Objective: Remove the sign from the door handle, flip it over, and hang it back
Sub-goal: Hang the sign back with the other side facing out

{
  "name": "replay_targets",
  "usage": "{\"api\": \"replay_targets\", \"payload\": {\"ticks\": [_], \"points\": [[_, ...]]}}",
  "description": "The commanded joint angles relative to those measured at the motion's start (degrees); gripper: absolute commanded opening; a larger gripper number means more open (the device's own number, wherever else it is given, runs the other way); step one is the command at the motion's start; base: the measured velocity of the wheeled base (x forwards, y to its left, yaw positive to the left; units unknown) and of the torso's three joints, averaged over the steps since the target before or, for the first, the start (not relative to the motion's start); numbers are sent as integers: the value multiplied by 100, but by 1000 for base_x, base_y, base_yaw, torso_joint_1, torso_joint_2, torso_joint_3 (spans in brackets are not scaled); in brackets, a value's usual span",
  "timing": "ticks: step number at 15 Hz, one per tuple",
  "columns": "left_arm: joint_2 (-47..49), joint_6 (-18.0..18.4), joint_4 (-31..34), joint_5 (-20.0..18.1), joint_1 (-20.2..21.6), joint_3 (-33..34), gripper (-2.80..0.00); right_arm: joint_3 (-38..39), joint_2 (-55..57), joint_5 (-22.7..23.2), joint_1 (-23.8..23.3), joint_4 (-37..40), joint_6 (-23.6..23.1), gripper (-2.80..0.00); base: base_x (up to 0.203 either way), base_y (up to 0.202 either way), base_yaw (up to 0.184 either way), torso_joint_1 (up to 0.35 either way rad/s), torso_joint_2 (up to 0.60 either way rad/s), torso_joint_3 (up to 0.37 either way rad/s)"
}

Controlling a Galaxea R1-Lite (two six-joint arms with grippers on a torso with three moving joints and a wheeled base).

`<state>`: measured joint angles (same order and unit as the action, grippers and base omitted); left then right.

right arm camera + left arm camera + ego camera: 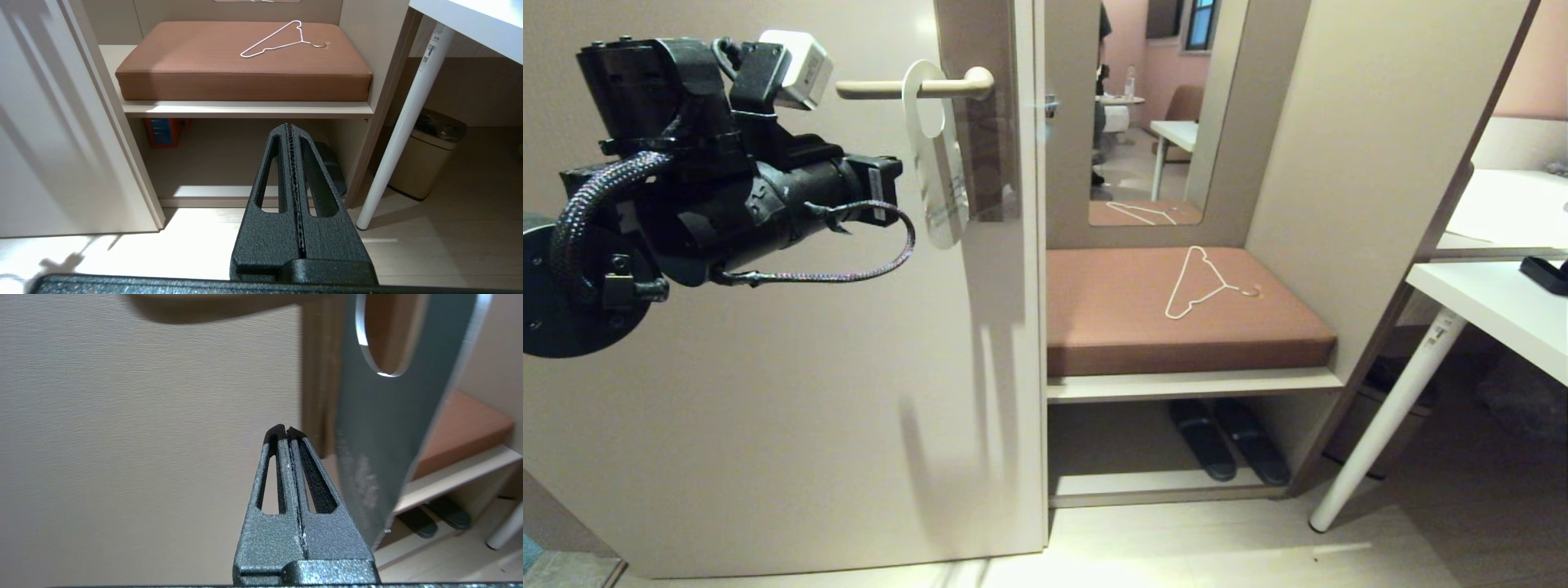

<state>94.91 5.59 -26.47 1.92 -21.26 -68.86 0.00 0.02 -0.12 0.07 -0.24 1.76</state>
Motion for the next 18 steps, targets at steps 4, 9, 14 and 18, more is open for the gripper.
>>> {"api": "replay_targets", "payload": {"ticks": [4,9,14,18], "points": [[143,4,-25,22,-419,-55,-280,0,6,3,1,-2,0,-280,0,0,0,0,0,0],[320,12,-42,77,-746,-324,-280,0,-1,3,1,-2,0,-280,0,0,0,0,0,0],[690,-5,-84,72,-880,-656,-280,0,0,3,1,-2,0,-280,0,0,0,0,0,0],[1028,-18,-320,81,-872,-904,-280,0,6,3,1,-2,0,-280,0,0,0,0,0,0]]}}
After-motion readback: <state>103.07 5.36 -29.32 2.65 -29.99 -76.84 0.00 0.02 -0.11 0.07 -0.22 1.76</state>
